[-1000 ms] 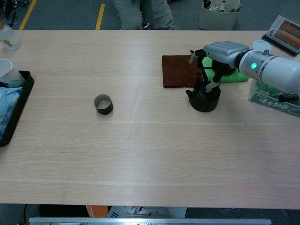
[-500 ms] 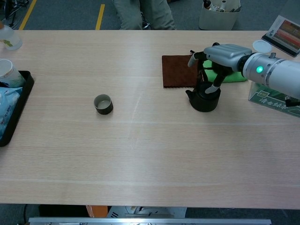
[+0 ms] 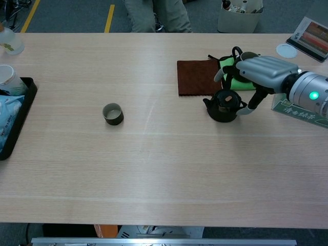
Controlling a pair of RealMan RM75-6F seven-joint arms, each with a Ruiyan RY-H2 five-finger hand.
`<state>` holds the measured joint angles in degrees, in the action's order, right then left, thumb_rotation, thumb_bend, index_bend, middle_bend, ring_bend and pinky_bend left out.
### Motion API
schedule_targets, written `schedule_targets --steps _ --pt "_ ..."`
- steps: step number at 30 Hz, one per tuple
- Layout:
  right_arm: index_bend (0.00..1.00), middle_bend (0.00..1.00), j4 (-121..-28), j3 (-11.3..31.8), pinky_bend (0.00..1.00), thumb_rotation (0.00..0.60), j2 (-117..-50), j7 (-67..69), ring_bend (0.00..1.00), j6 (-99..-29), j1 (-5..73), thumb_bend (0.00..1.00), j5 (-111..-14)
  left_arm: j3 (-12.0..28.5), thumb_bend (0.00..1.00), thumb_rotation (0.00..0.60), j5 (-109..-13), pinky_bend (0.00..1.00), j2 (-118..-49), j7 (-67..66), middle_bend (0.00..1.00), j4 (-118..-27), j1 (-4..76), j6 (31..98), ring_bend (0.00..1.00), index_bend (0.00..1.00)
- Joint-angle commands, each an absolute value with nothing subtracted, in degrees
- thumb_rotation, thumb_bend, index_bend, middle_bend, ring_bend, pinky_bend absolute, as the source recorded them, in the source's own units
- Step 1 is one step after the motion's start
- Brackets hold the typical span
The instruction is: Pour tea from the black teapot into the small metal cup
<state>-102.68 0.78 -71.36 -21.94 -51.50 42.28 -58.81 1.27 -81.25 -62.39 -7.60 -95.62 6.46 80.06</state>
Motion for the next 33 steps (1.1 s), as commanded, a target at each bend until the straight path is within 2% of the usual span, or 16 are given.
schedule_targets --steps 1,4,10,18,33 --pt "0.22 0.4 -103.58 0.57 0.14 0.6 -71.22 -22.17 0.21 -55.32 40.25 0.02 -61.81 1.24 0.42 0.6 -81.52 0.08 -62.34 -7.15 0.11 -95.46 6.46 80.11 0.09 0.07" --pt "0.22 0.37 -103.06 0.18 0.12 0.6 -71.45 -22.88 0.22 -56.76 39.37 0.07 -63.28 1.13 0.42 0.6 -81.8 0.08 -62.18 -6.6 0.11 -95.42 6.36 80.2 0.09 0.07" --pt "0.31 0.37 -102.63 -0.25 0.07 0.6 -71.56 -25.05 0.24 -55.82 39.16 0.08 -61.04 0.91 0.42 0.6 -82.09 0.08 -61.94 -5.75 0.11 -95.06 6.01 80.5 0.09 0.07" --pt "0.31 0.41 -102.36 -0.46 0.05 0.6 -72.63 -26.45 0.25 -55.64 38.63 0.08 -59.49 0.72 0.42 0.6 -82.66 0.08 -61.56 -5.03 0.11 -95.05 5.67 80.98 0.09 0.07" --pt "0.33 0.42 -101.1 -0.94 0.05 0.6 -76.49 -29.42 0.27 -55.87 38.01 0.08 -56.6 0.43 0.42 0.6 -83.54 0.08 -61.53 -3.45 0.12 -94.14 5.54 80.96 0.09 0.07"
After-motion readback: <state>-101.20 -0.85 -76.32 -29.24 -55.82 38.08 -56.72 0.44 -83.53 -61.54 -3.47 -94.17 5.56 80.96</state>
